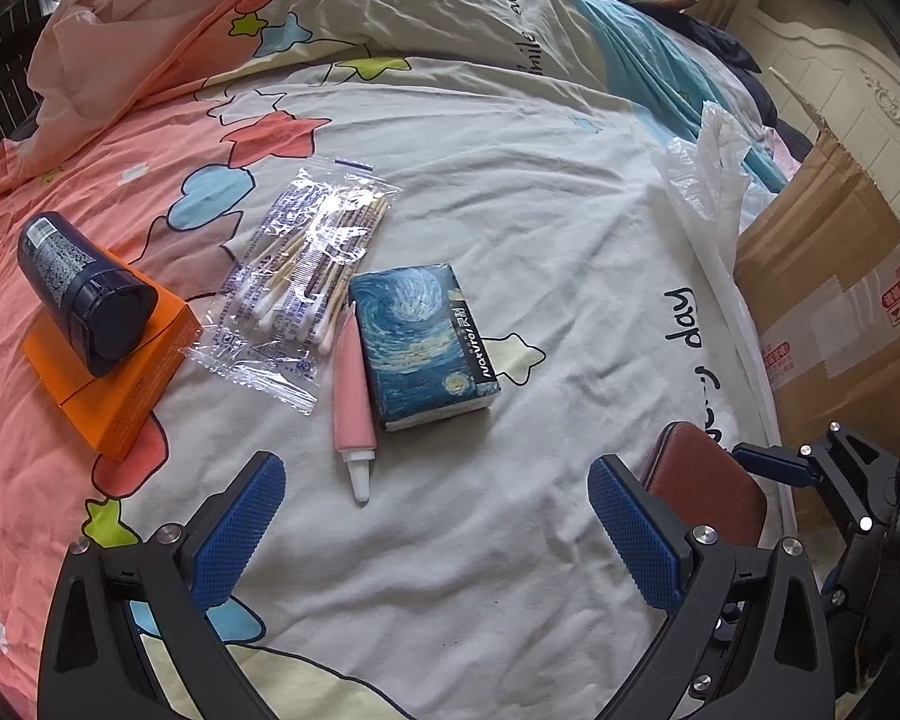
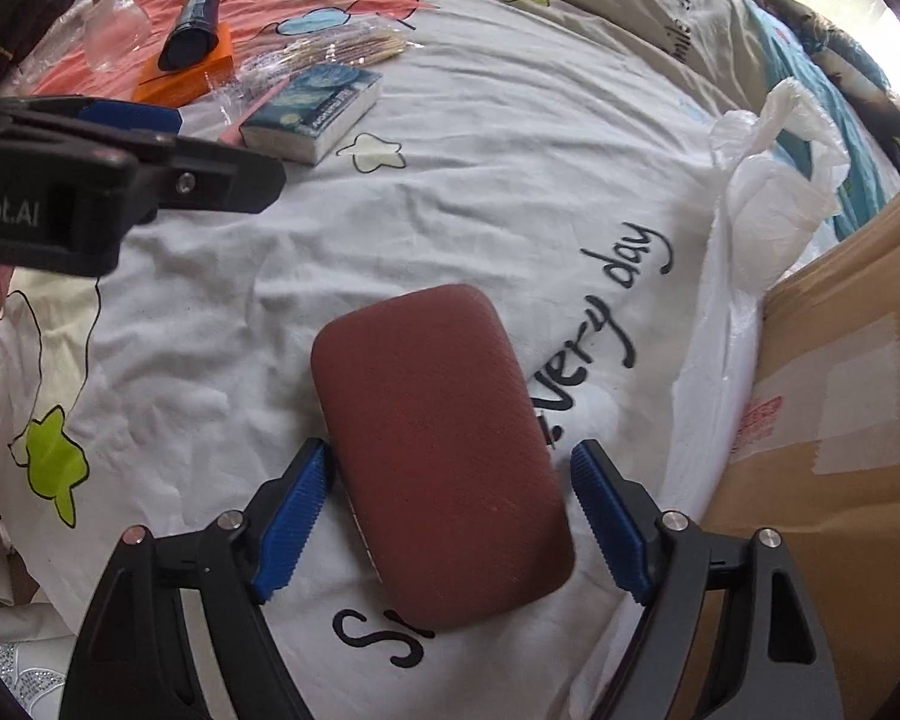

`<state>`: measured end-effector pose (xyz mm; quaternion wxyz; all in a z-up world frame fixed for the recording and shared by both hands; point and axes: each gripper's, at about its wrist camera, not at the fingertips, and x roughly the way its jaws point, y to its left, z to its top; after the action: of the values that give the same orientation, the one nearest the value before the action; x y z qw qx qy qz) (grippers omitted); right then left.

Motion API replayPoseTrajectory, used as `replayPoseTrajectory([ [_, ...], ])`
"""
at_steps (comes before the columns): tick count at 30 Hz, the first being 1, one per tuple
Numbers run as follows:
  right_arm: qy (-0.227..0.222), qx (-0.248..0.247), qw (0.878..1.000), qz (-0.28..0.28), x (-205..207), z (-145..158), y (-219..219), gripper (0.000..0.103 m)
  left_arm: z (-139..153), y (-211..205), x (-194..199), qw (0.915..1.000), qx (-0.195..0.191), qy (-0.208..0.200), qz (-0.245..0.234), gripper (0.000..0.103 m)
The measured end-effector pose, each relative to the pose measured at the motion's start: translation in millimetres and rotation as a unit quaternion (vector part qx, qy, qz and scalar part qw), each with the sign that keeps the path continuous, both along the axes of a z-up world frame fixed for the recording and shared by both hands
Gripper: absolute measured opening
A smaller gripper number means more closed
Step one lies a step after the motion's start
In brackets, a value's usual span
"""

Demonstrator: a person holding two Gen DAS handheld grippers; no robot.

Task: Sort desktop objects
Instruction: 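Move the left tool toward the Starry Night tissue pack while the right tool holds the case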

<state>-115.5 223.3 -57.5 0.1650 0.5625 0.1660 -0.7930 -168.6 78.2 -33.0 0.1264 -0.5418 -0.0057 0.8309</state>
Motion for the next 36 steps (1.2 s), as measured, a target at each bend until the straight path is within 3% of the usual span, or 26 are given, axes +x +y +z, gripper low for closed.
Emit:
replayPoseTrajectory([
  [5,-0.006,-0.017,1.000,0.003,-1.1,-4.4,3.6,0.080,-0.6,-4.8,-3.6,0.9999,0.004,-0.001,0.009,0.103],
  [7,-0.001,-0.018,1.000,0.002,1.5,-2.2,3.6,0.069,-0.9,-6.5,-4.8,0.9999,0.005,-0.001,0.015,0.103],
  [11,0.006,-0.018,1.000,-0.004,6.1,1.3,1.3,0.064,0.0,-8.6,-6.4,0.9997,0.010,-0.003,0.021,0.103],
  [21,0.029,-0.043,0.999,-0.017,17.3,28.7,6.4,0.063,2.5,3.5,-15.1,0.9996,0.004,0.000,0.026,0.103],
  [36,0.037,-0.069,0.997,-0.016,8.9,31.8,8.4,0.063,-21.0,7.9,-40.8,0.9959,-0.053,0.010,0.073,0.103],
])
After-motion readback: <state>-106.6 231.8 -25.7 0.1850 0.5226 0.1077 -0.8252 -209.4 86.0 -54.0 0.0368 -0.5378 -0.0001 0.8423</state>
